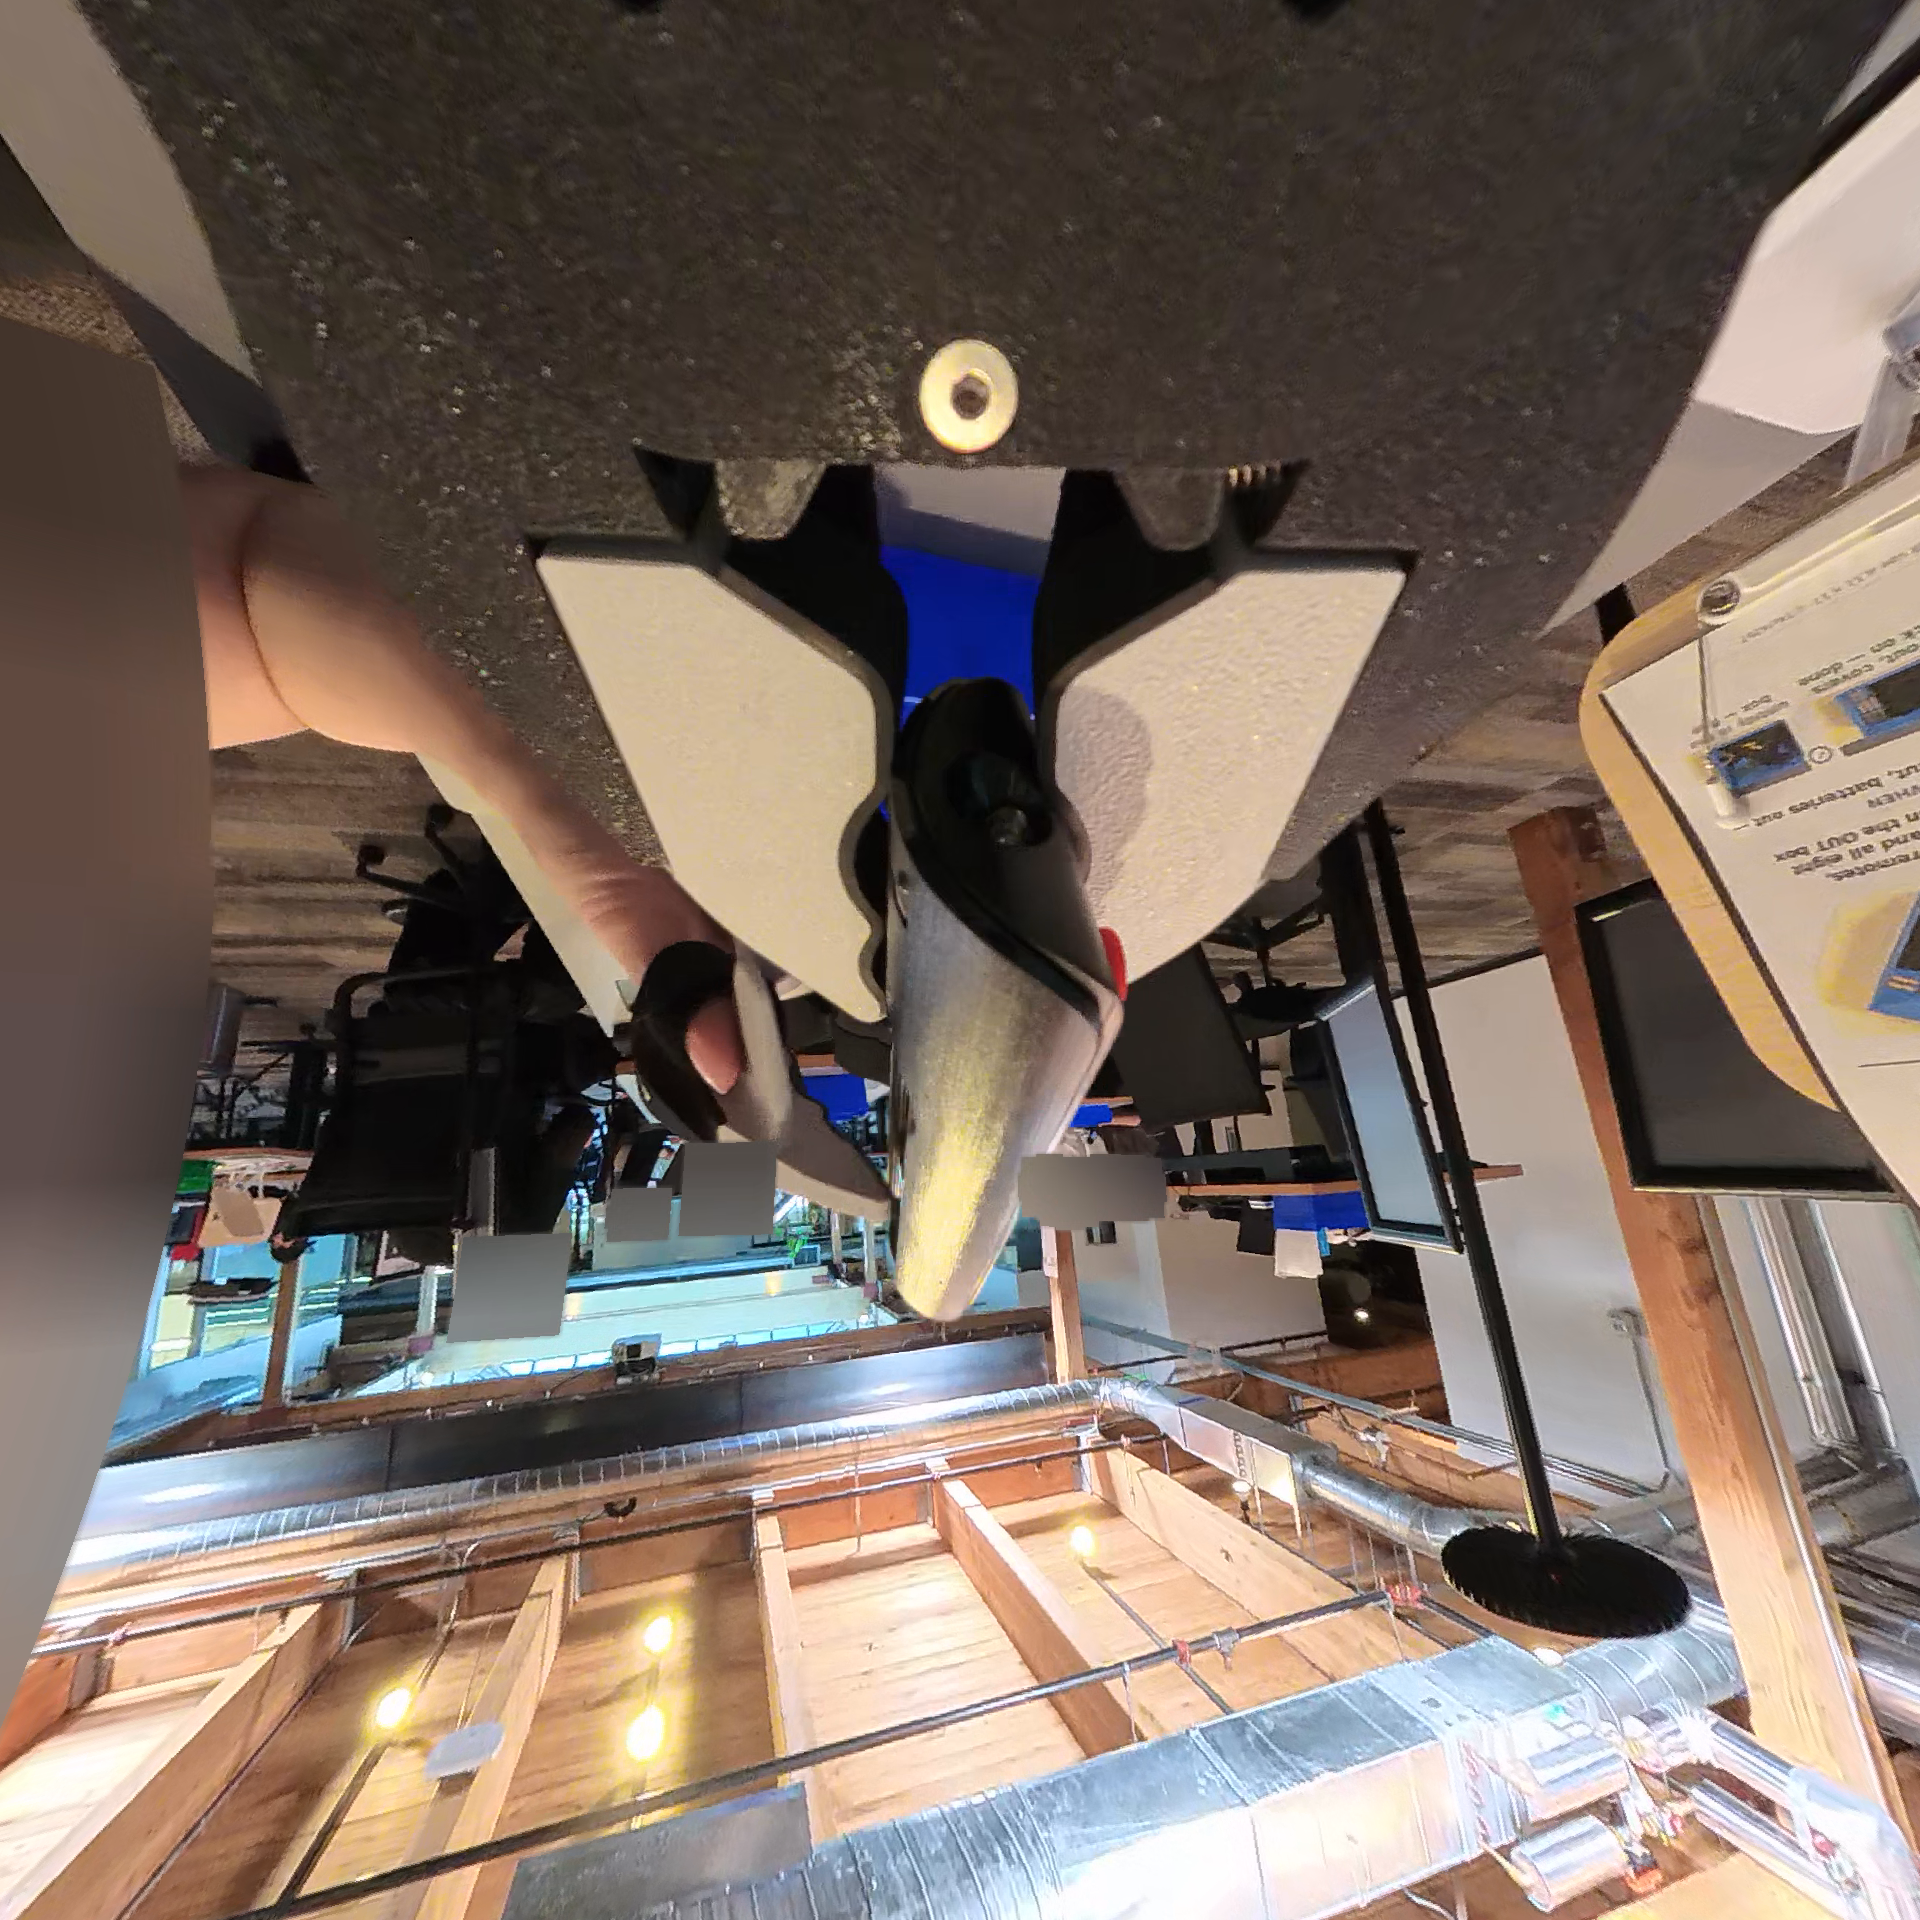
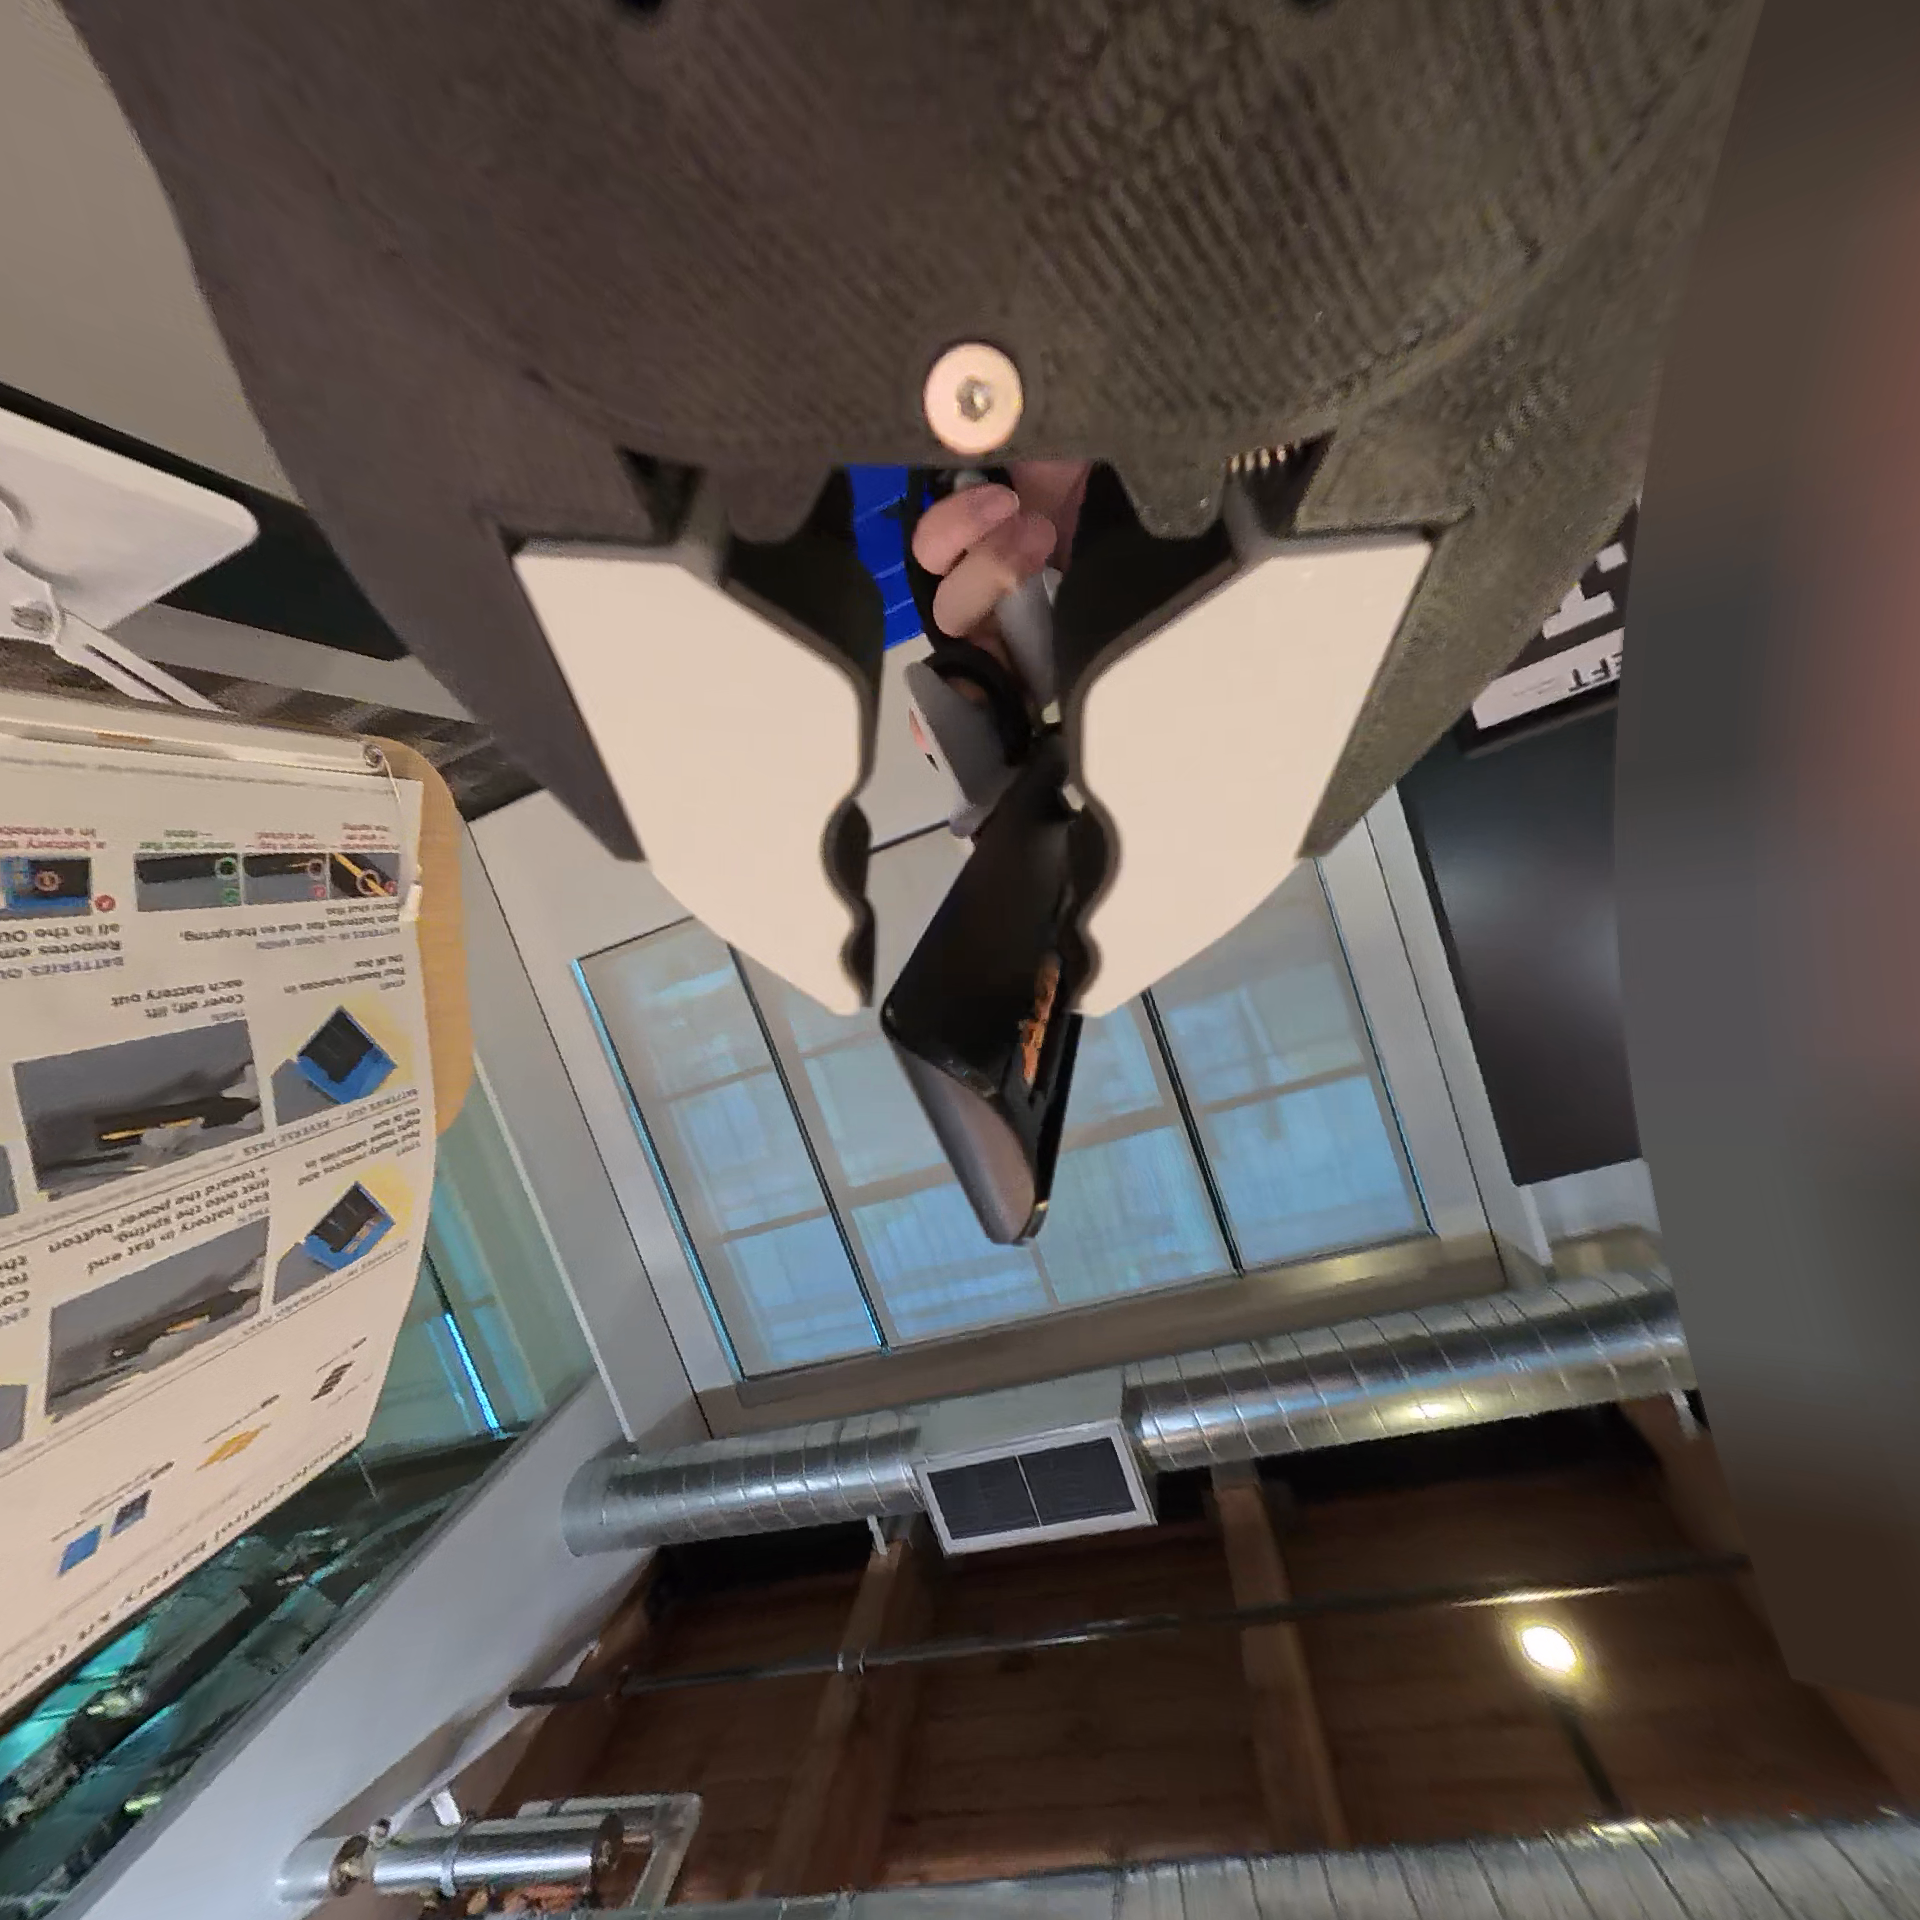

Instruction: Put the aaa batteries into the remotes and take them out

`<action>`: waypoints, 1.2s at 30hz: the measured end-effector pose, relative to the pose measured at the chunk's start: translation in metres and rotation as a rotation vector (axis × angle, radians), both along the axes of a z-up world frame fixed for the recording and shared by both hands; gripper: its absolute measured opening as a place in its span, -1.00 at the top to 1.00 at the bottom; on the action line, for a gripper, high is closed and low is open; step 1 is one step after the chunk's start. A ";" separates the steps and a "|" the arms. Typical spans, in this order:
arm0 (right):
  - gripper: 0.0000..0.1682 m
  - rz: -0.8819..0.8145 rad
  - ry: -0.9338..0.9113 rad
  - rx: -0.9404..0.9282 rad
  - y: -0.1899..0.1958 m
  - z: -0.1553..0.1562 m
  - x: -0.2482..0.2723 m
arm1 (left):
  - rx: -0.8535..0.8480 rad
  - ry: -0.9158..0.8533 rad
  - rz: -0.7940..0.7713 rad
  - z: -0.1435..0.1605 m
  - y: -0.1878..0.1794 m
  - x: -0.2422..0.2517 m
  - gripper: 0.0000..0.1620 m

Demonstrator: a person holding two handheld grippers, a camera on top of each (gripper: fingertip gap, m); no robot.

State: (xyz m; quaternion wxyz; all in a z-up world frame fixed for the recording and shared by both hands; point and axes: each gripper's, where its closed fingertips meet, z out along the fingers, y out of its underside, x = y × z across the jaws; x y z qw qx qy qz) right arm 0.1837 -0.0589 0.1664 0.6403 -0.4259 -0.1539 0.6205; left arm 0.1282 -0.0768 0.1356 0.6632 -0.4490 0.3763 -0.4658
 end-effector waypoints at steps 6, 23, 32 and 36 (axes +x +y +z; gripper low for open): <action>0.64 0.005 0.031 -0.018 -0.001 0.001 0.002 | 0.001 0.006 -0.004 -0.002 -0.001 0.003 0.70; 0.66 0.077 0.122 -0.105 0.004 -0.004 0.008 | 0.046 0.013 0.107 -0.012 0.000 0.011 0.70; 0.71 0.119 0.086 -0.108 0.007 -0.005 0.006 | -0.037 0.007 0.051 -0.014 0.006 0.009 0.71; 0.71 0.146 0.078 -0.132 0.011 -0.006 0.004 | -0.037 0.013 0.068 -0.014 0.009 0.007 0.71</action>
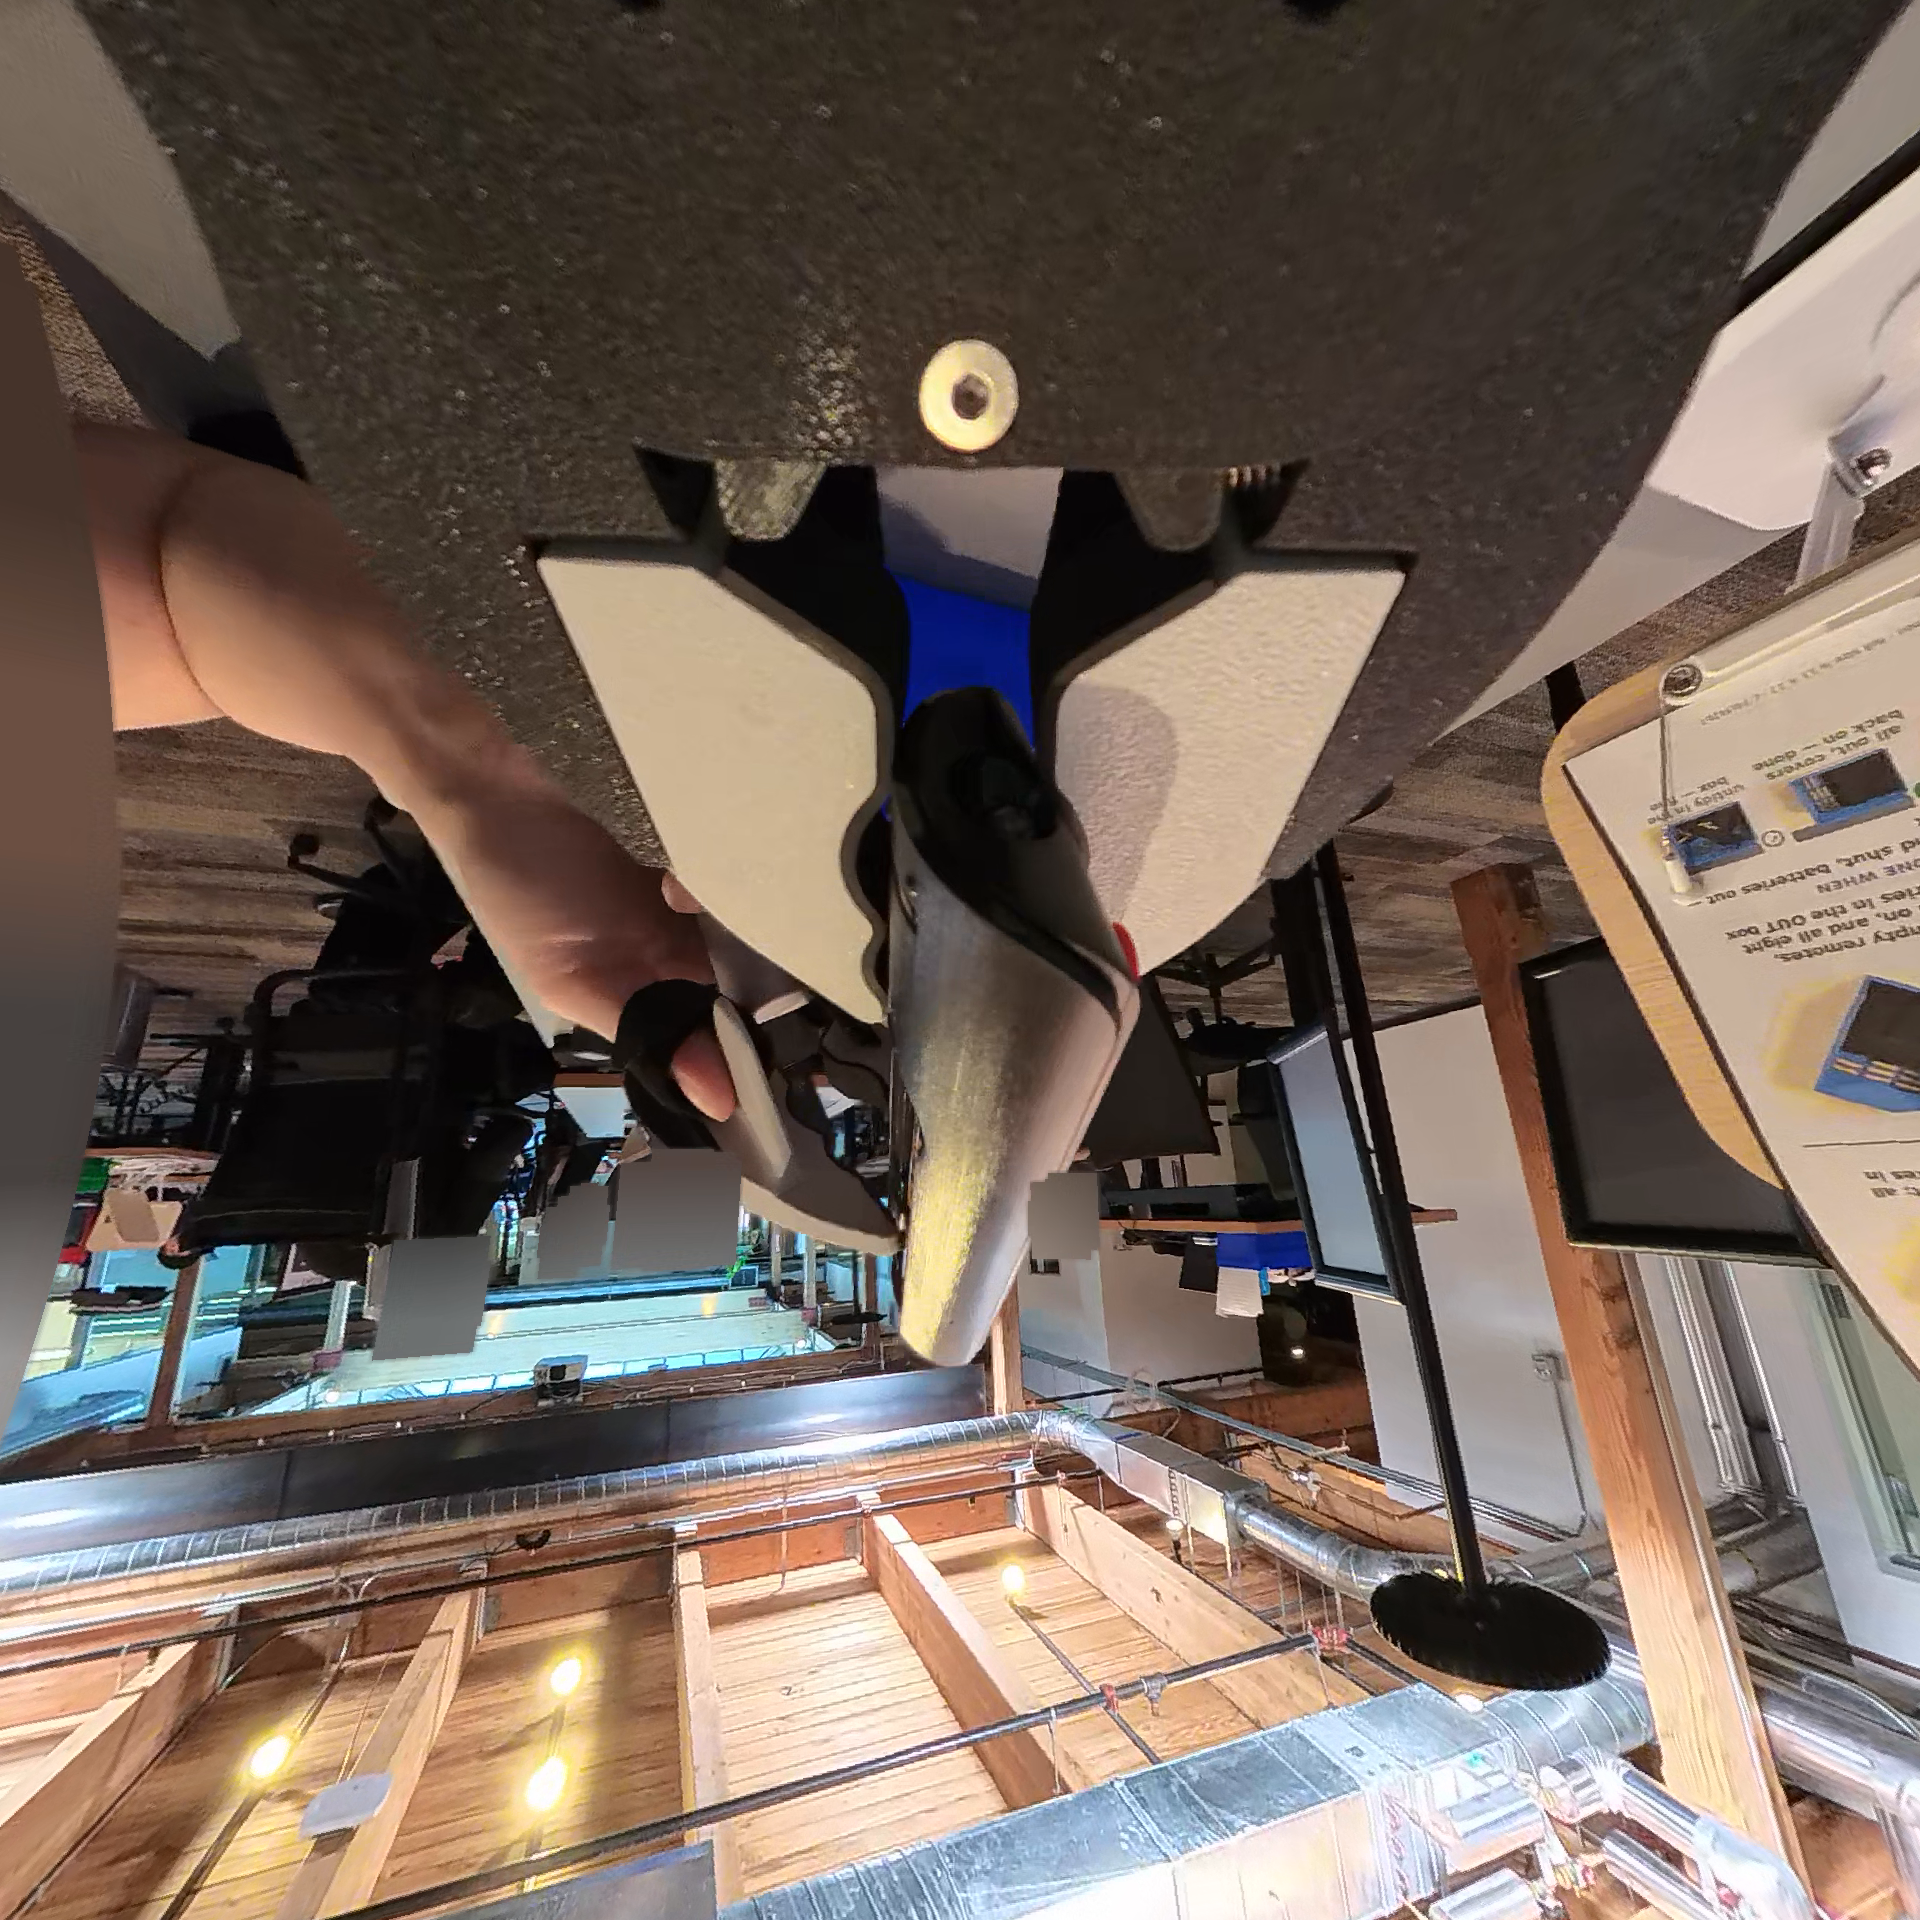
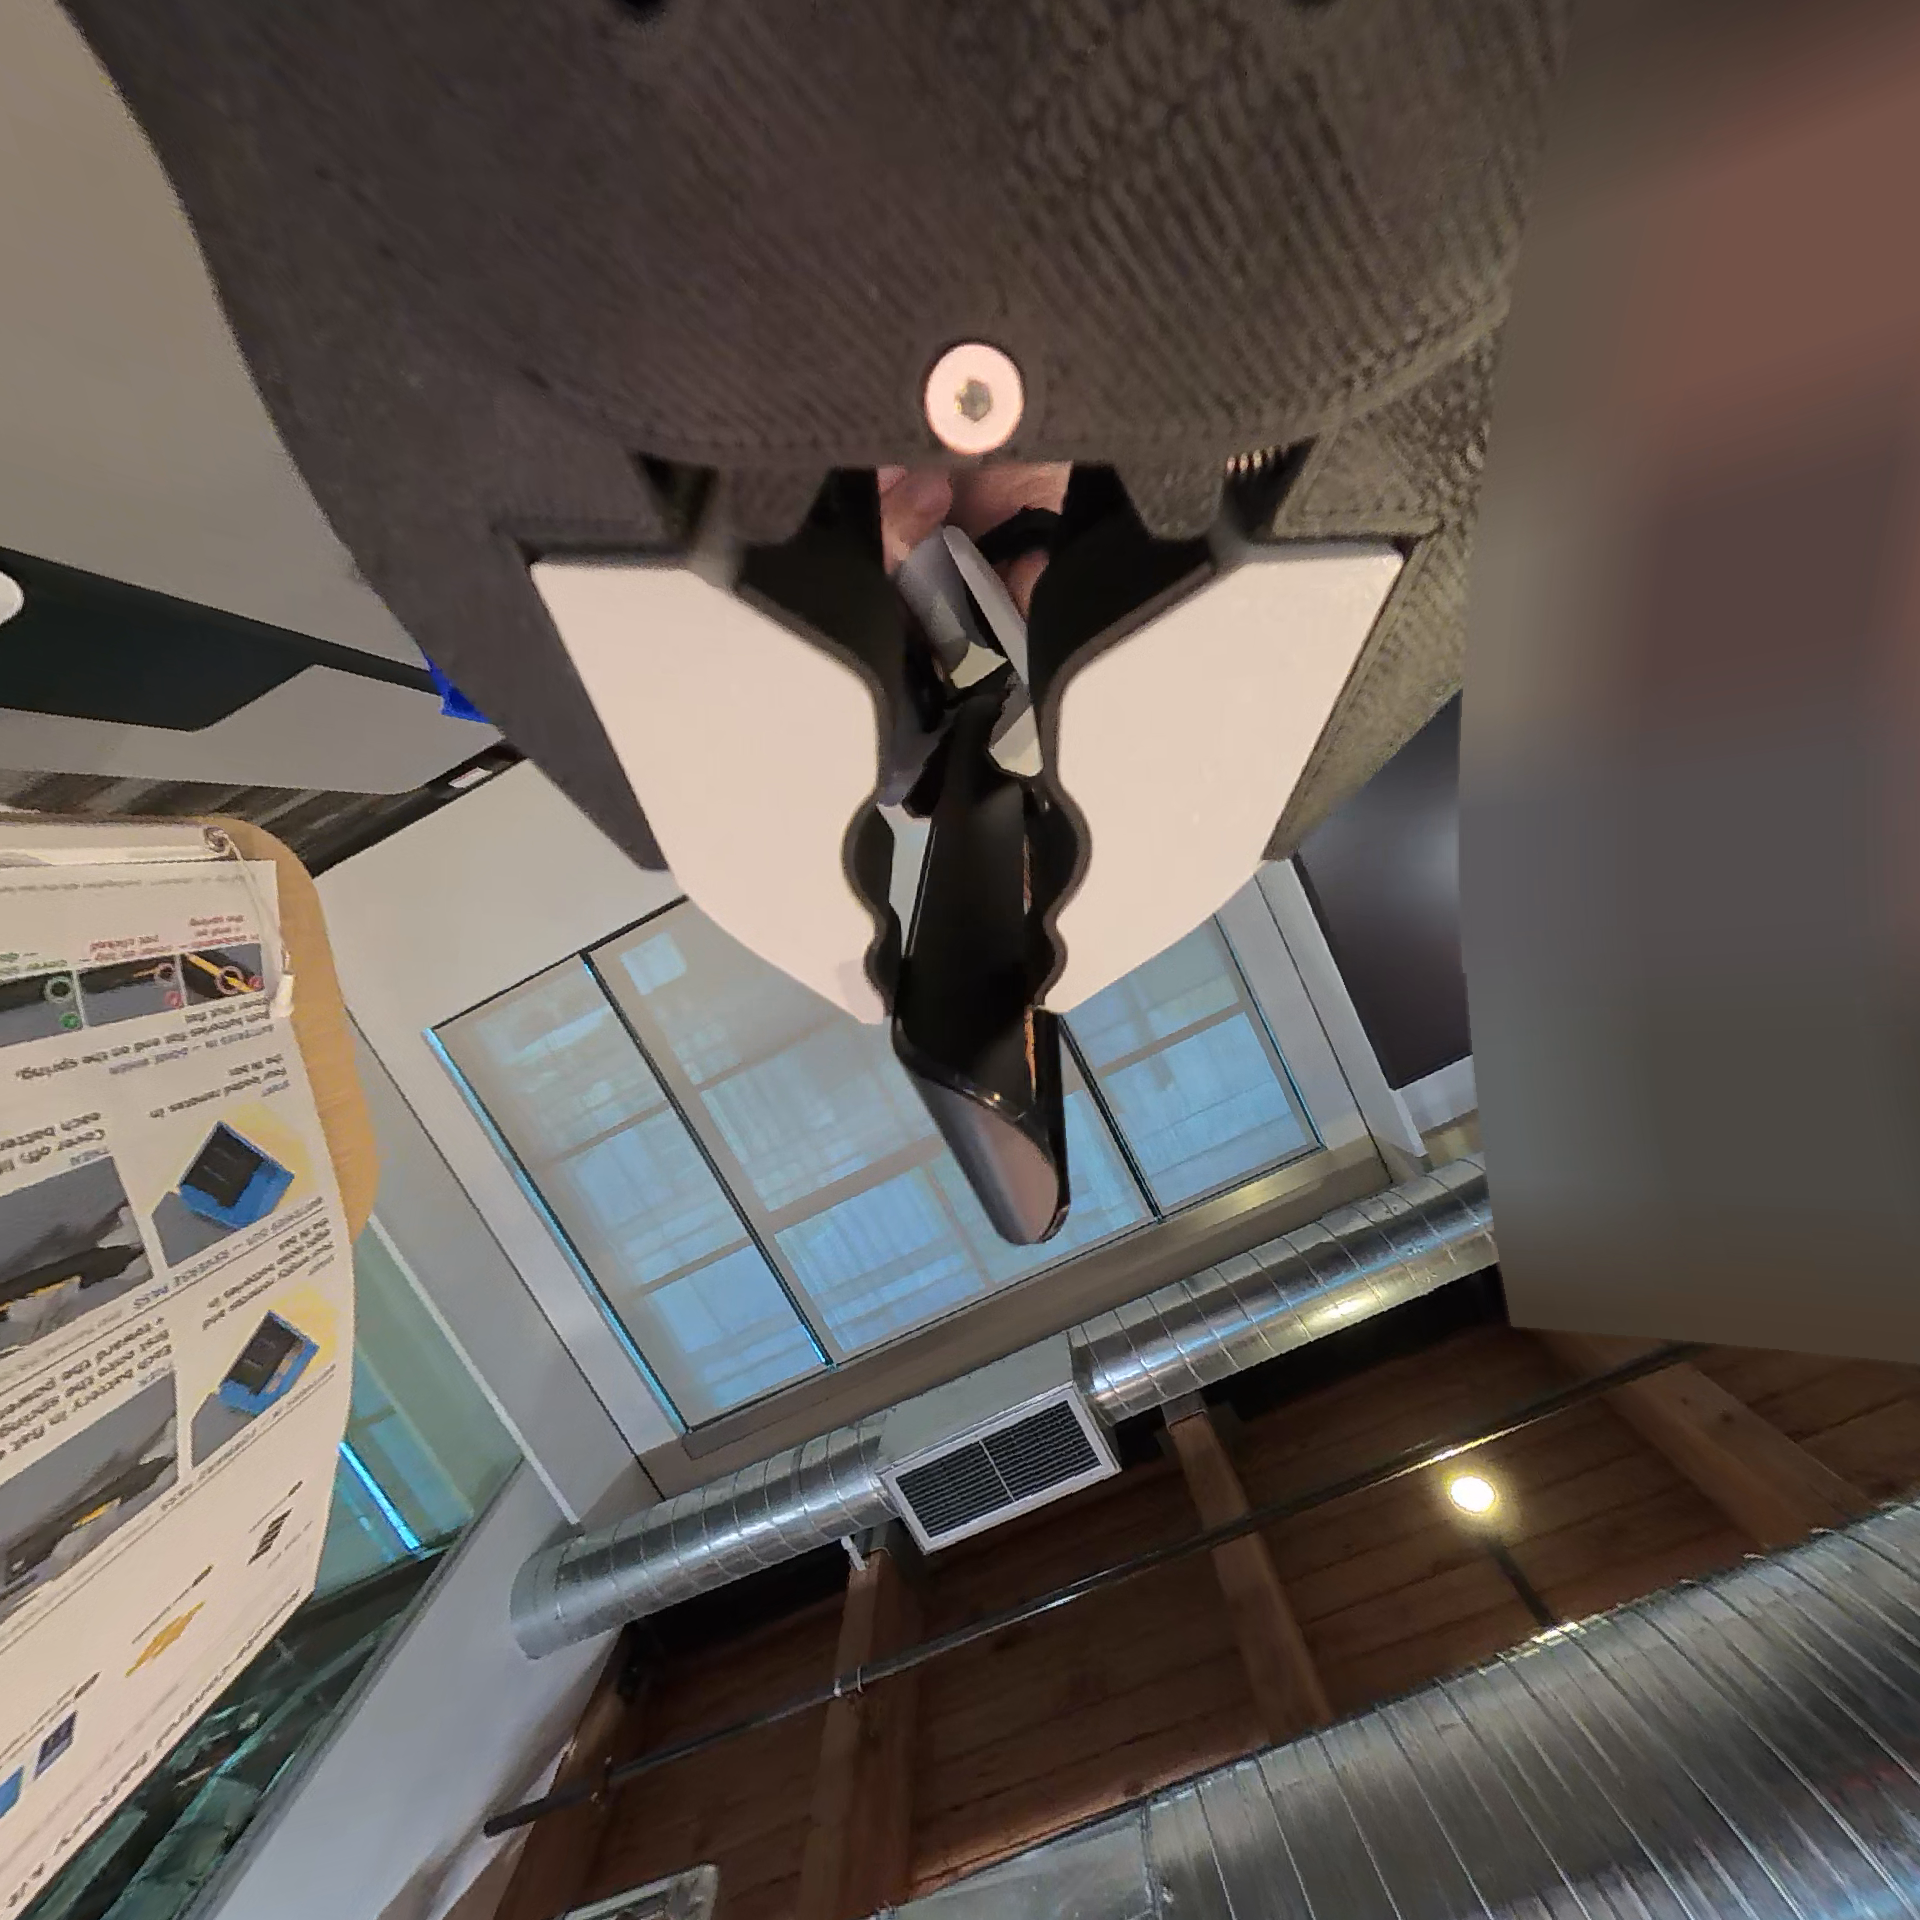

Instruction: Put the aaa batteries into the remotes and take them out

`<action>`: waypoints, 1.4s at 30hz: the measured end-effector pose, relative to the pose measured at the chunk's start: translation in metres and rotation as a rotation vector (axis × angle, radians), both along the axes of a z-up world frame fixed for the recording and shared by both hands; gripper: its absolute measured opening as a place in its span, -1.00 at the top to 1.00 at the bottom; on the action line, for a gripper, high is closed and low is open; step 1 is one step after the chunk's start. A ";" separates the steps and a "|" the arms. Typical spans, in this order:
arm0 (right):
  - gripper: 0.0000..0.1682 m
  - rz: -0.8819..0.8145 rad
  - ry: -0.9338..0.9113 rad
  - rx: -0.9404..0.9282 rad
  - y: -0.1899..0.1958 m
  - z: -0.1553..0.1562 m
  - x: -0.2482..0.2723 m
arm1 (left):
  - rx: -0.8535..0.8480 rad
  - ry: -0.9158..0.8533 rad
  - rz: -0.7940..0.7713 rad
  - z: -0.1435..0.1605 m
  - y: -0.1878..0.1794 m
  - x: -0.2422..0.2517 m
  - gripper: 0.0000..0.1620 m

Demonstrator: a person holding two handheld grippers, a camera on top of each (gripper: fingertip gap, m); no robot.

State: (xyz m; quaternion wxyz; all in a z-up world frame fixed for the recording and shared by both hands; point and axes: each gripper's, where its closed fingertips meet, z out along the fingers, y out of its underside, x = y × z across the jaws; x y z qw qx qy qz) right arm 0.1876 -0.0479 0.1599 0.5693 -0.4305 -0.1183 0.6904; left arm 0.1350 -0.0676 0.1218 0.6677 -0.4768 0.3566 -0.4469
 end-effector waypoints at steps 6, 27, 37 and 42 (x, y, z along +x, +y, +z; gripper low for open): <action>0.60 -0.081 -0.040 0.025 0.000 -0.001 0.001 | 0.074 0.044 0.052 -0.002 -0.003 0.003 0.71; 0.67 -0.082 -0.251 0.100 0.000 0.002 -0.004 | -0.024 -0.014 -0.044 0.001 0.001 -0.002 0.71; 0.18 -0.369 -0.562 0.357 -0.002 0.015 0.011 | -0.019 0.022 -0.070 0.005 0.000 -0.006 0.71; 0.31 -0.285 -0.618 0.421 -0.014 0.011 0.005 | 0.011 0.089 -0.139 0.001 -0.011 0.002 0.71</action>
